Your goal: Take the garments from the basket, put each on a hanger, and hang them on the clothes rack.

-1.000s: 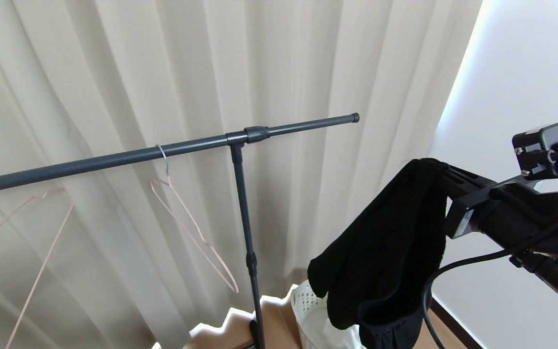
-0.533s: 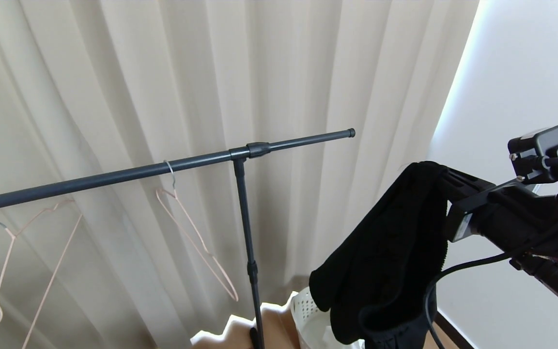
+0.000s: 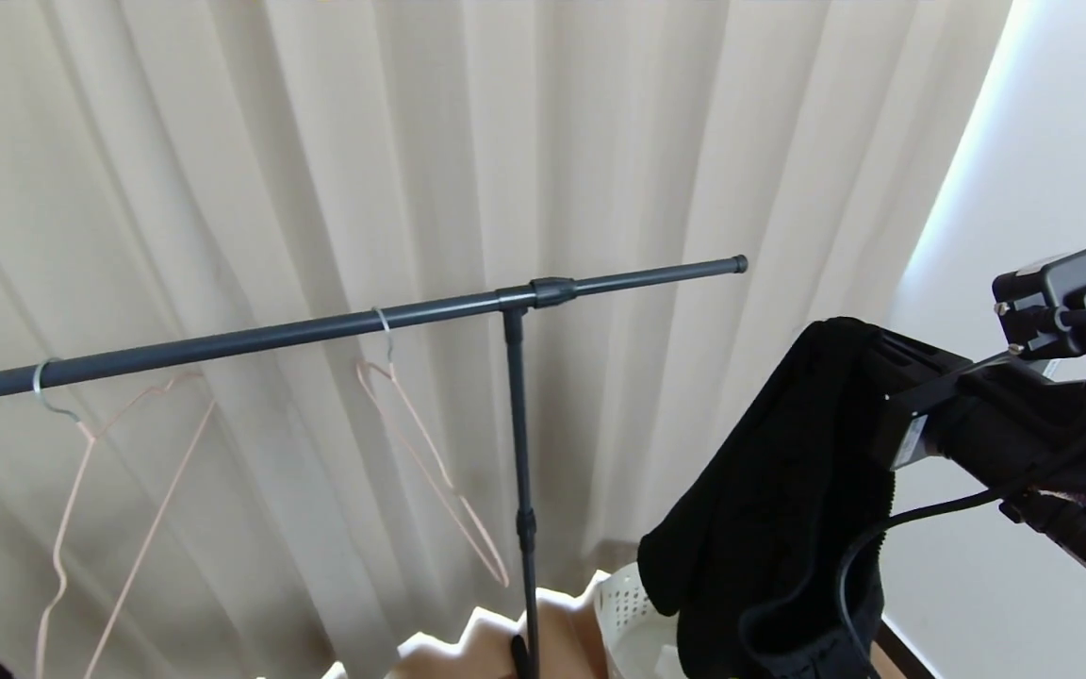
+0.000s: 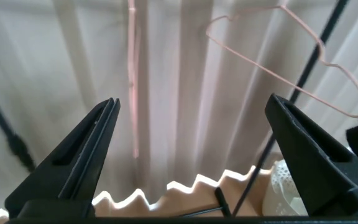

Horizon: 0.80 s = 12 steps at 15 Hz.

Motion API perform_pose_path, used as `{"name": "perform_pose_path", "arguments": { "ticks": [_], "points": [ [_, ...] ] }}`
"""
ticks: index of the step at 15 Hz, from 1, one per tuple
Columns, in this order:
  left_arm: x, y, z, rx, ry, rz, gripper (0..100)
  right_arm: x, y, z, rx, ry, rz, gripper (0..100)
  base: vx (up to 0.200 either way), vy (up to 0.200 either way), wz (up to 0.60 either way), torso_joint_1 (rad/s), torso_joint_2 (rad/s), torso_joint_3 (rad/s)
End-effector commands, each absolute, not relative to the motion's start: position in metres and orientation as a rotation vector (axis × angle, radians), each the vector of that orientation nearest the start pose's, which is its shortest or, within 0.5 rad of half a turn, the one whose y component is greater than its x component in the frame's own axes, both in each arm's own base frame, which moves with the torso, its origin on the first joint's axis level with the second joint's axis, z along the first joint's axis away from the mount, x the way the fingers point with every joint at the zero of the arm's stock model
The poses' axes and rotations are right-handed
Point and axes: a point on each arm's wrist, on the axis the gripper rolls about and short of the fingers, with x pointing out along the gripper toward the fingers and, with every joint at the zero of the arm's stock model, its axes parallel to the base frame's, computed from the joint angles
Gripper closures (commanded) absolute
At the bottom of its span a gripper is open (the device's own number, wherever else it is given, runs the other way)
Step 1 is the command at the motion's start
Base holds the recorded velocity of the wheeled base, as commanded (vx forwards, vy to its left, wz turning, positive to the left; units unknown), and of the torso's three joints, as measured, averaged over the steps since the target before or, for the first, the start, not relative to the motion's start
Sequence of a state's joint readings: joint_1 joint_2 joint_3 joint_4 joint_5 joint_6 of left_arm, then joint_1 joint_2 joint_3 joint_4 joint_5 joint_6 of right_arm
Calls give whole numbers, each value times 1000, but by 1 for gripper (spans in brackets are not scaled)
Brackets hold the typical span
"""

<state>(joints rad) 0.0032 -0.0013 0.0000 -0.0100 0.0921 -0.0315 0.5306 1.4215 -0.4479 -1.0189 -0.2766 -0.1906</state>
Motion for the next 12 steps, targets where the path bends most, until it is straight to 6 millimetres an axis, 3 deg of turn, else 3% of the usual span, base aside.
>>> {"name": "perform_pose_path", "arguments": {
  "ticks": [1, 10, 12],
  "points": [
    [-23, 2, 77, -33, -12, 96, 0, 192, 103, 199, -173, -64, 241, 100, 0, 0, 0, 0, 0, 0],
    [-23, 2, 77, -36, -12, 98, 0, 193, 99, 198, -208, -65, 220, 100, -200, 0, 0, 0, 0, 2],
    [-23, 2, 77, -36, -12, 100, 0, 195, 95, 198, -209, -63, 203, 100, 0, 0, 600, 2, 5, 2]
  ]
}}
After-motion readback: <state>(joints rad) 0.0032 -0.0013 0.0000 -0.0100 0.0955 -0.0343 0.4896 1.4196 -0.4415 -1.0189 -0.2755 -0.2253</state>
